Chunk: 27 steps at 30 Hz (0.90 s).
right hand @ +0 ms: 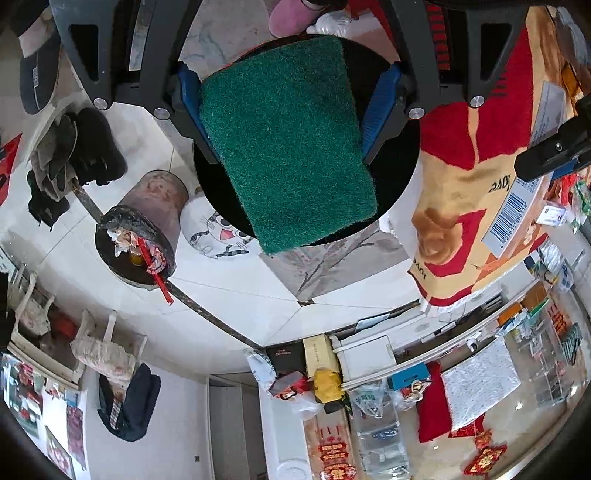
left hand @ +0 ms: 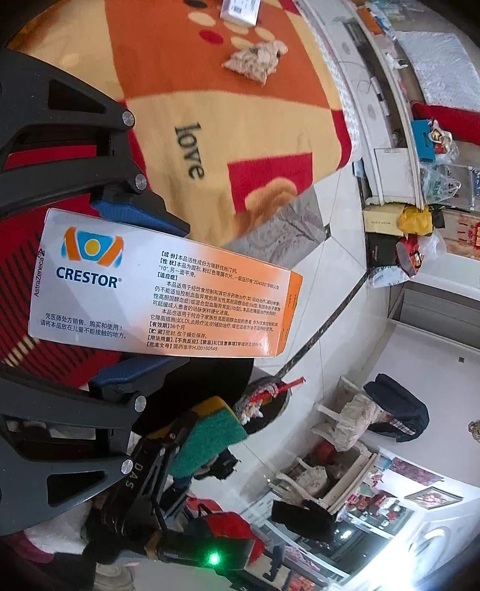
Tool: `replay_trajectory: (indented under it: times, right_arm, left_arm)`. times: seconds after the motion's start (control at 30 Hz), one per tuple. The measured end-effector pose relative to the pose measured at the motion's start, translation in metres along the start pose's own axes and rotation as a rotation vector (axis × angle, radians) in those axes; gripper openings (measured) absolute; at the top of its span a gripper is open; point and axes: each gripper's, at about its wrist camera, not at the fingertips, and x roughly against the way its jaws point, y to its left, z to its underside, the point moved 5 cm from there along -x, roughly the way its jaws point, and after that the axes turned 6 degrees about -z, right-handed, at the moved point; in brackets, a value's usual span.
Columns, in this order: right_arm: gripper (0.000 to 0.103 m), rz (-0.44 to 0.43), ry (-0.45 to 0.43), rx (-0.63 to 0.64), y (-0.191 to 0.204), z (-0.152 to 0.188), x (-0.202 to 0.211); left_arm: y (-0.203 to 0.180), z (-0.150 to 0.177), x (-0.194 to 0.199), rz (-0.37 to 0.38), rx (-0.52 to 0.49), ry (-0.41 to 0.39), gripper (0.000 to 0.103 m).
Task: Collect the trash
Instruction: 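Drop the Crestor box into the black bin with the left tool while the right tool drops the sponge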
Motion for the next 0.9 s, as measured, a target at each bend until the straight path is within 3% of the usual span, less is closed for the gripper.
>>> replay_trajectory:
  times: [0.13,0.2,0.27,0.5,0.7,0.9]
  right_arm:
    - [0.077,-0.018,-0.003,-0.043,-0.010,-0.006,-0.002]
    - [0.088,-0.025,-0.006,-0.067,-0.015,-0.008,-0.002]
    - [0.090,-0.044,-0.008,-0.101,-0.021,-0.008,-0.002]
    - [0.090,-0.045,0.012,-0.087,-0.019,0.001,-0.003]
    - [0.090,-0.031,0.017,-0.049,-0.005,0.009,-0.004]
    - [0.090,0.003,-0.010,0.019,0.012,0.009,0.005]
  left_arm:
    - [-0.010,-0.006,-0.009,0.087,0.046,0.000,0.062]
    - [-0.017,-0.008,-0.016,0.152,0.057,0.022,0.072]
    - [-0.021,-0.007,-0.021,0.196,0.072,0.048,0.072]
    - [-0.013,0.002,-0.017,0.104,0.065,0.055,0.072]
    - [-0.003,0.011,-0.017,0.070,0.067,0.071,0.072]
    - [0.005,0.019,0.001,0.012,0.053,0.031,0.072]
